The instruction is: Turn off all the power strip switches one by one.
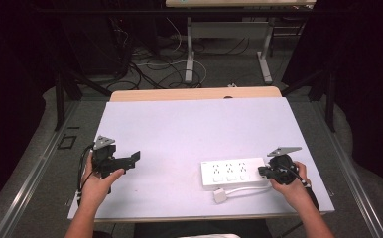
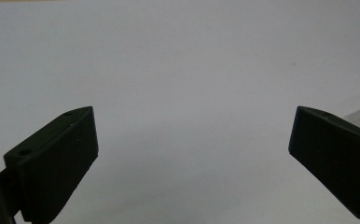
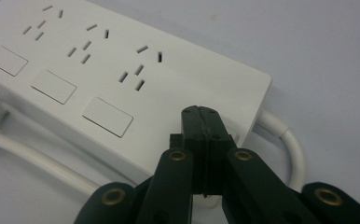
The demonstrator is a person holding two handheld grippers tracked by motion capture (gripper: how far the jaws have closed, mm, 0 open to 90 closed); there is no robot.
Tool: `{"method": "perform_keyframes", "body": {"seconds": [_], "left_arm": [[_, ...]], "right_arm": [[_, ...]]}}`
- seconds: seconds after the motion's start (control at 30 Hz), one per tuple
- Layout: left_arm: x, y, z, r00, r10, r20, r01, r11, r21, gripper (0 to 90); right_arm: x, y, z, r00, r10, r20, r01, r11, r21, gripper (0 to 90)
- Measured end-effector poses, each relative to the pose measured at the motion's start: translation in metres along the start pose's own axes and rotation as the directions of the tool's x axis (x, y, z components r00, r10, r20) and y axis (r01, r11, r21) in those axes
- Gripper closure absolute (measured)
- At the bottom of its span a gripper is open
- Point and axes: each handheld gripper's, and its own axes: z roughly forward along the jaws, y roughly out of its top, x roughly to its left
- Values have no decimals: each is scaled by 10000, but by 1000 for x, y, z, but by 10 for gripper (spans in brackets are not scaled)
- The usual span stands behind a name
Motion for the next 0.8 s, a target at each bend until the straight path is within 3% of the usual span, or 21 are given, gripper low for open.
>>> {"method": "perform_keyframes", "body": {"seconds": [0.33, 0.8], "left_arm": [[0, 0, 0, 10000, 32, -10, -32, 10000, 28, 13], [1, 0, 0, 10000, 18, 3, -18, 10000, 16, 13]], "right_arm": [[0, 1, -7, 9989, 379, -262, -387, 9988, -311, 900], [10, 6, -10, 9985, 175, -519, -197, 9989, -424, 900]]}}
